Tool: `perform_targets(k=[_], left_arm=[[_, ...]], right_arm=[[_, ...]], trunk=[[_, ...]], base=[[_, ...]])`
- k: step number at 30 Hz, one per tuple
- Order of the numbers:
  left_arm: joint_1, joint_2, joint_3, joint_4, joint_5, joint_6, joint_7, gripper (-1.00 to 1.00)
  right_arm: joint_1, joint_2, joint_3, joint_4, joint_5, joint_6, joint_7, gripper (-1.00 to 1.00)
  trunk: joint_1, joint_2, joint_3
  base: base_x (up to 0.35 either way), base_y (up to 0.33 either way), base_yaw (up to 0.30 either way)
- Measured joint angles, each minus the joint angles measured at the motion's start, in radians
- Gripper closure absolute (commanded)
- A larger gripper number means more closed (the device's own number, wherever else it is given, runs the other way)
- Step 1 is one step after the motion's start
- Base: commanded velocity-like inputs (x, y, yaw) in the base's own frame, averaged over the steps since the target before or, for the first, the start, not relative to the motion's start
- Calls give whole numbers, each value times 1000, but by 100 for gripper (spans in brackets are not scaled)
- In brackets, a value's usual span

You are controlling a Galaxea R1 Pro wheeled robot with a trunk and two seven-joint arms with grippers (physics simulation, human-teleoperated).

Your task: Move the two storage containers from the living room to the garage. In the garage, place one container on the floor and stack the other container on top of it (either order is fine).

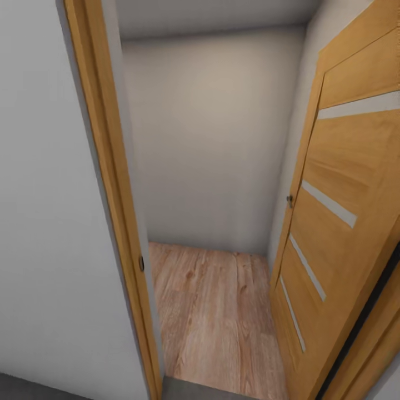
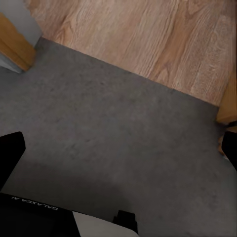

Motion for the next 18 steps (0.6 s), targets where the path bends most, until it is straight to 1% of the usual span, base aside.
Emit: perform_targets(k=[5, 8, 18], left_arm=[[0, 1, 0, 0, 0, 0, 0, -100], [0, 1, -1, 0, 0, 0, 0, -100], [0, -1, -1, 0, 0, -1, 0, -100]], right_arm=[[0, 0, 0, 0, 0, 0, 0, -100], [0, 0, 0, 0, 0, 0, 0, -100], [0, 0, 0, 0, 0, 0, 0, -100]], trunk=[[0, 0, 0], [0, 0, 0], [0, 0, 0]], base=[[267, 163, -295], [250, 90, -295], [27, 8, -294]])
